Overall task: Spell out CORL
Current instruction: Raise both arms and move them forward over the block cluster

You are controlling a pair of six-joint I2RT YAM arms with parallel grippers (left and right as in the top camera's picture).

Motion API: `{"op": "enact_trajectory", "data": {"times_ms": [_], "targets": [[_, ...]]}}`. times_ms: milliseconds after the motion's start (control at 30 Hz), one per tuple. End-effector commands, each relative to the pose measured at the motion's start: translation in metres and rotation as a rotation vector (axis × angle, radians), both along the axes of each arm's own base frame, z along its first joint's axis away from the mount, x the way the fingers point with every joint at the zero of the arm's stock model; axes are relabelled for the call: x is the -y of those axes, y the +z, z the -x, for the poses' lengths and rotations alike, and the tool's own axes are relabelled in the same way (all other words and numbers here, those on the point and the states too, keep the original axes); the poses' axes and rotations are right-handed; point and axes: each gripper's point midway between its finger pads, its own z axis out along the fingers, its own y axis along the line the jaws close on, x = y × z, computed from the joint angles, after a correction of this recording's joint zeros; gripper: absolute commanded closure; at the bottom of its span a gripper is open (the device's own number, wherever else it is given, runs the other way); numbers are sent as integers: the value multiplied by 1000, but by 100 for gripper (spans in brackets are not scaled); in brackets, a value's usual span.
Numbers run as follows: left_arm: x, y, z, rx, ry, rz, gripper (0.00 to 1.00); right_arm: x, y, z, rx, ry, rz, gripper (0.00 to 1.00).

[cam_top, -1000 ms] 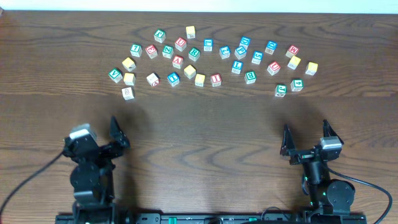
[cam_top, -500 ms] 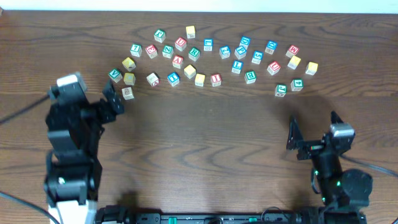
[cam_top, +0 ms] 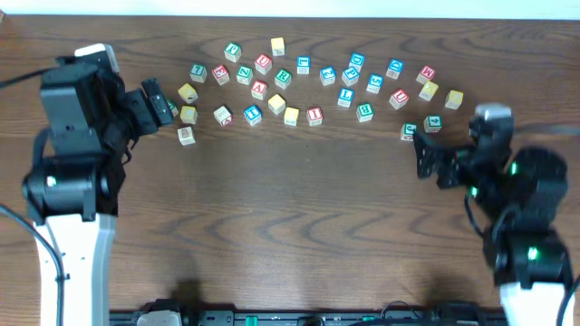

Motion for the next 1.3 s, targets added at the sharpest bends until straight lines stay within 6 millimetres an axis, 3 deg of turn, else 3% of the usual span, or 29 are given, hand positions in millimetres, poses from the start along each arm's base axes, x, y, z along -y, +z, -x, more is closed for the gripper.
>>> {"op": "enact_trajectory", "data": {"times_ms": [0,133,233,467,700,1267], "targets": [[2,5,-9,-30,-24,-13,3,-3,13,-21,-59,27,-18,1],[3,-19,-20,-110,-36,-11,3,-3,5,-49,-190,33,-30,1],[16,-42,-31,-173,-97,49,3,-2,-7,-67,-293,31,-35,1],[26,-75,-61,-299,-138,122,3,-1,-32,-94,-475,30,-45,1],[25,-80,-83,-363,-136,131,2,0,-43,-105,-513,27,-47,1],[30,-85,-77,-393,-151,156,2,-1,-40,-109,-488,33,-51,1]]}}
